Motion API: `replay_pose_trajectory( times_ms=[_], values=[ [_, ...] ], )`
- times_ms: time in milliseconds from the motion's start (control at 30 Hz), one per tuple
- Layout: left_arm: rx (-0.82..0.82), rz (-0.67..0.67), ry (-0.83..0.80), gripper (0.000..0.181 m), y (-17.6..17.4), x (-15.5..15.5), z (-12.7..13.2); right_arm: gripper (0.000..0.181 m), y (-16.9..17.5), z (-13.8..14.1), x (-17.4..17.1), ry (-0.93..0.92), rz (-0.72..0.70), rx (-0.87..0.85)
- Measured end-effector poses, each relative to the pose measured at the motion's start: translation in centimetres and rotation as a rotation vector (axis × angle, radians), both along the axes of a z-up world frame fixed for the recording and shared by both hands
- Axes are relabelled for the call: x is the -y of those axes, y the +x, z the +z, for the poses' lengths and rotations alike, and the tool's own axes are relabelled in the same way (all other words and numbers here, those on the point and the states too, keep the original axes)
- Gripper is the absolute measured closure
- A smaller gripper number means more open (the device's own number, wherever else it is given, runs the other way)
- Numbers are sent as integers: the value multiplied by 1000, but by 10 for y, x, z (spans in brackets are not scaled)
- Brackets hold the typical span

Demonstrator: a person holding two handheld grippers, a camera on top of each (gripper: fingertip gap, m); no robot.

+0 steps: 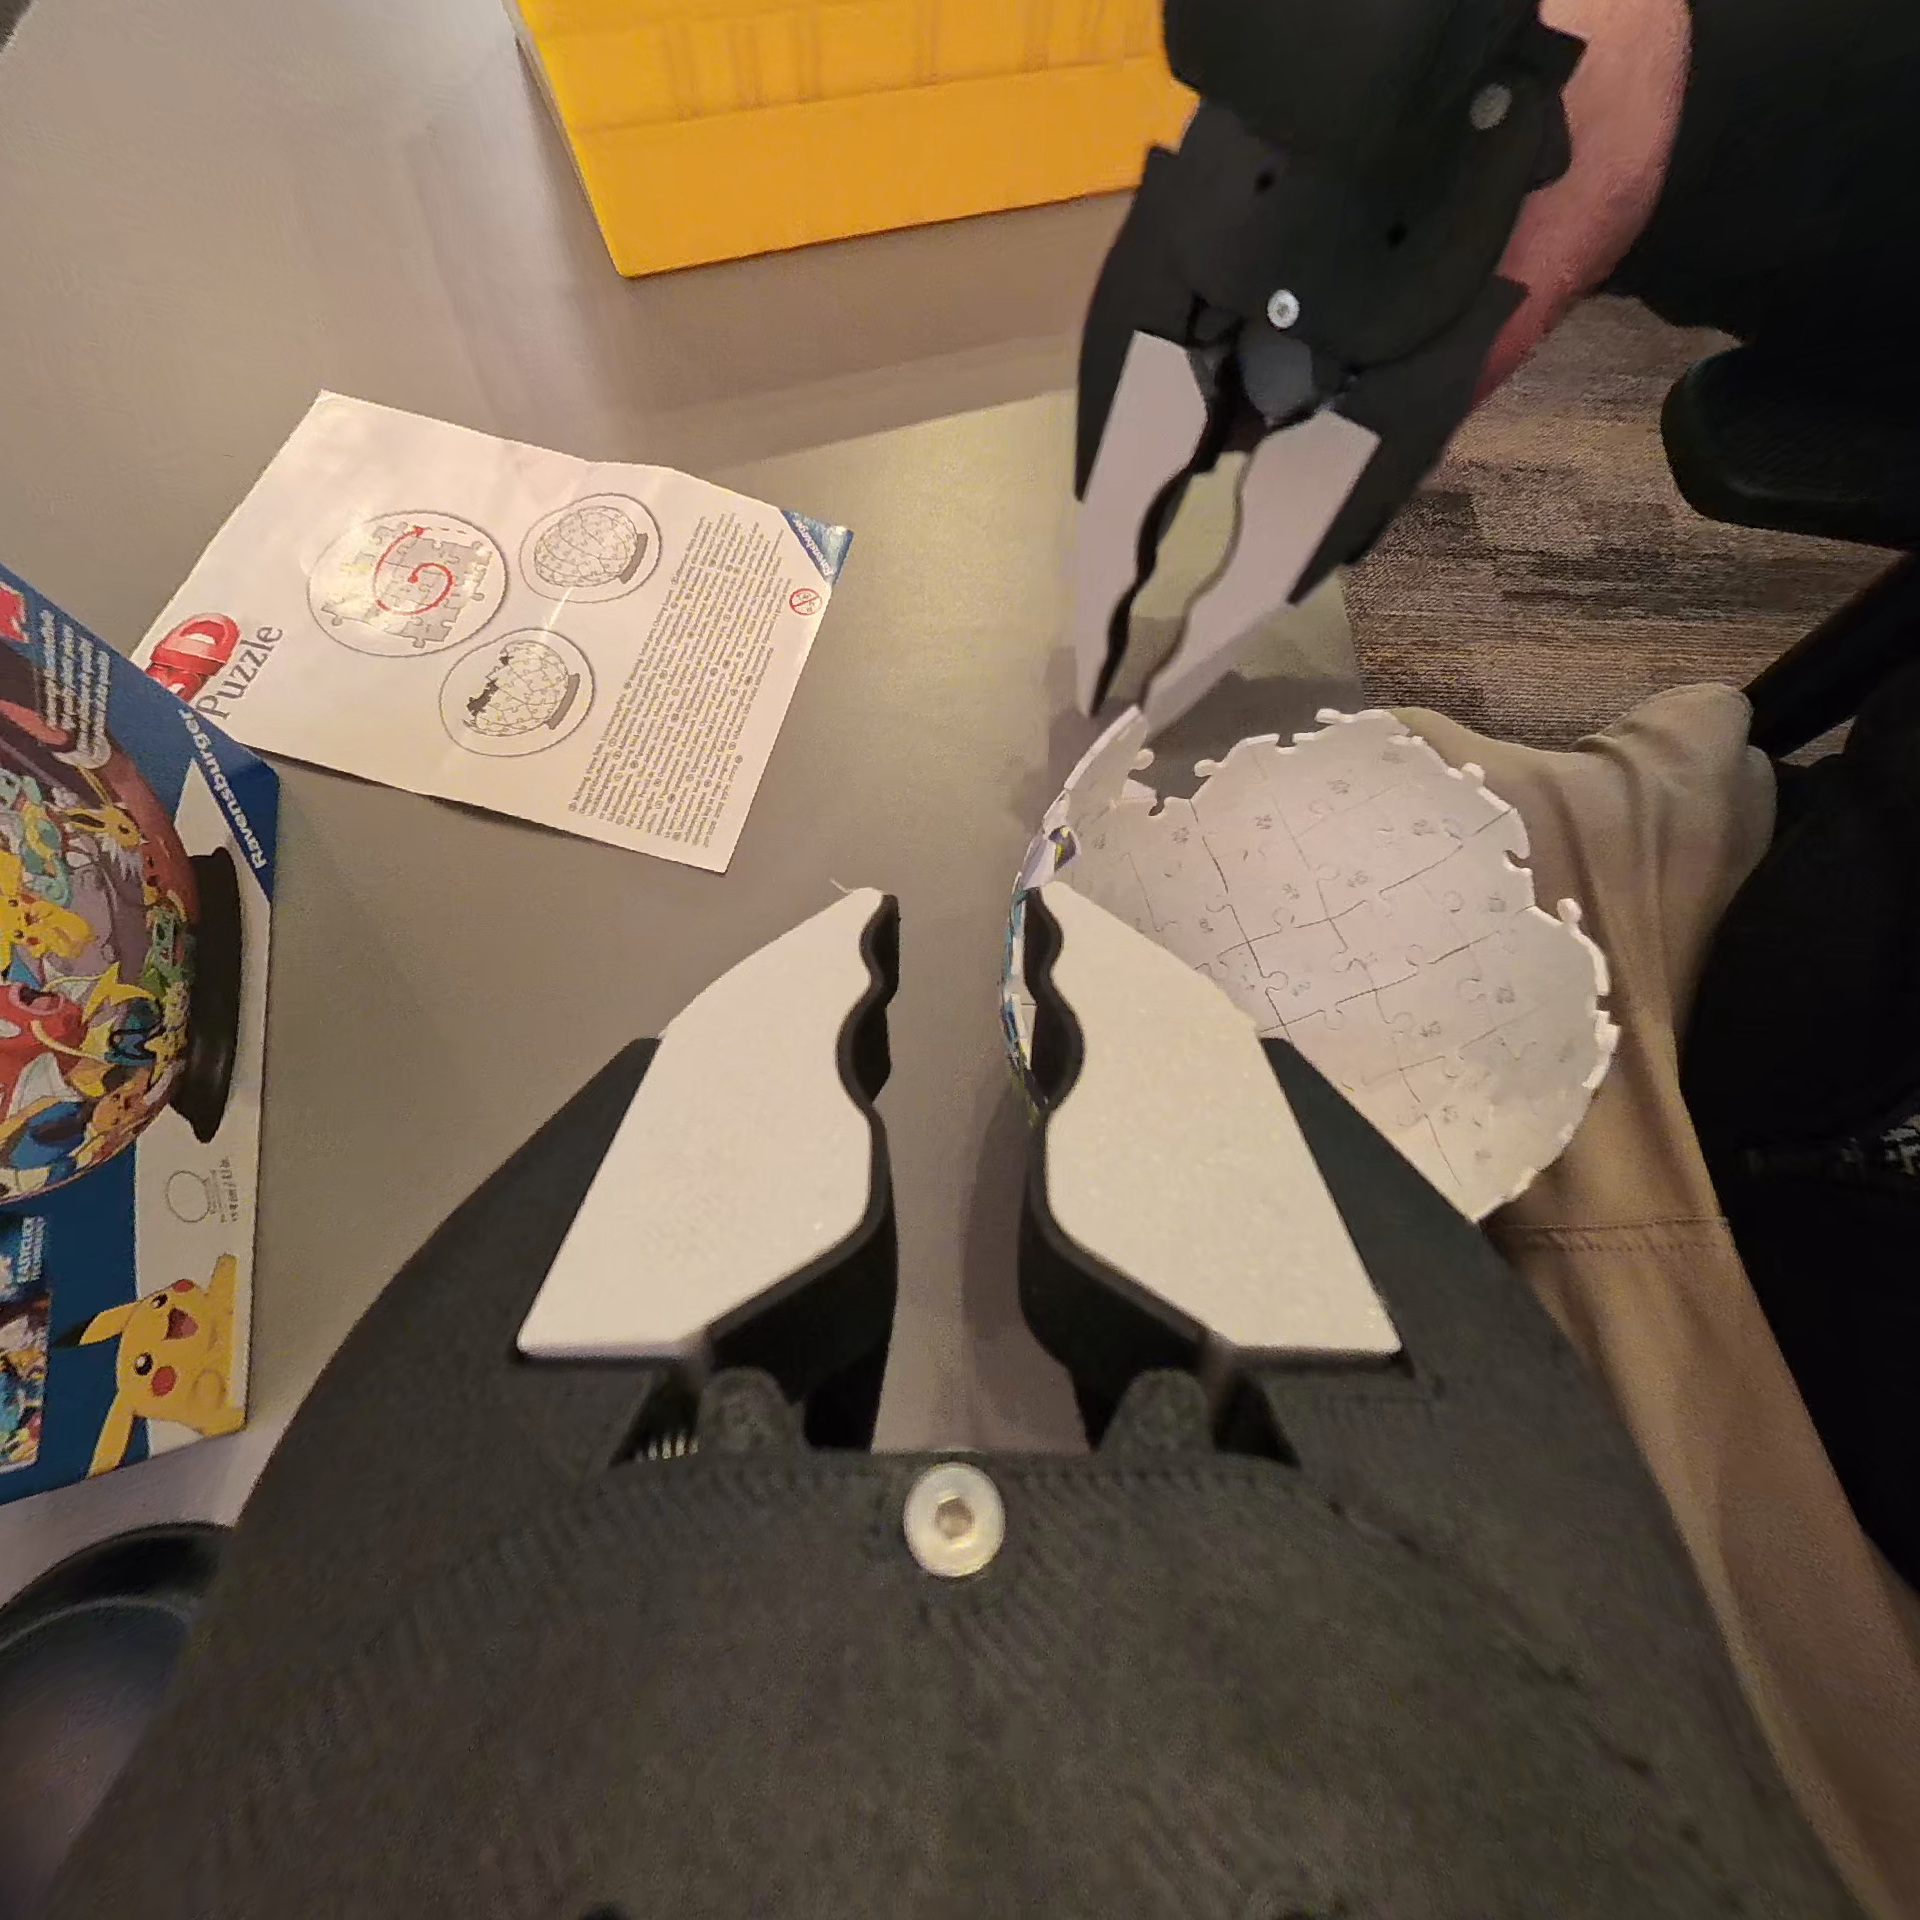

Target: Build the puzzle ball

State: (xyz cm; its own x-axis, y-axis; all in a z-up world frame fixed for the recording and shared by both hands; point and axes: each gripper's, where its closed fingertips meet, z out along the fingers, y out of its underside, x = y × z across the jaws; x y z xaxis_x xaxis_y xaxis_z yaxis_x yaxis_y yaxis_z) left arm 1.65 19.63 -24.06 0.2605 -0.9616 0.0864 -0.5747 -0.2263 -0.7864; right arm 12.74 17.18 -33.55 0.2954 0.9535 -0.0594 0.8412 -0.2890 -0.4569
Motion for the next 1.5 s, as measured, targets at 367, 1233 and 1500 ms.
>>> replay_pose_trajectory(
  times_ms=[367, 1233, 1500],
  values=[
    [13, 10, 5, 159, -2, -2, 4, 177, -9, -15, 10, 19, 25, 33],
    [30, 29, -12, 160, -8, -8, 1, 170, 28, -15, -35, 45, -22, 177],
    [38, 40, -15, 160, -12, -10, 2, 160, 21, -5, -36, 7, -61, 106]
  ],
)
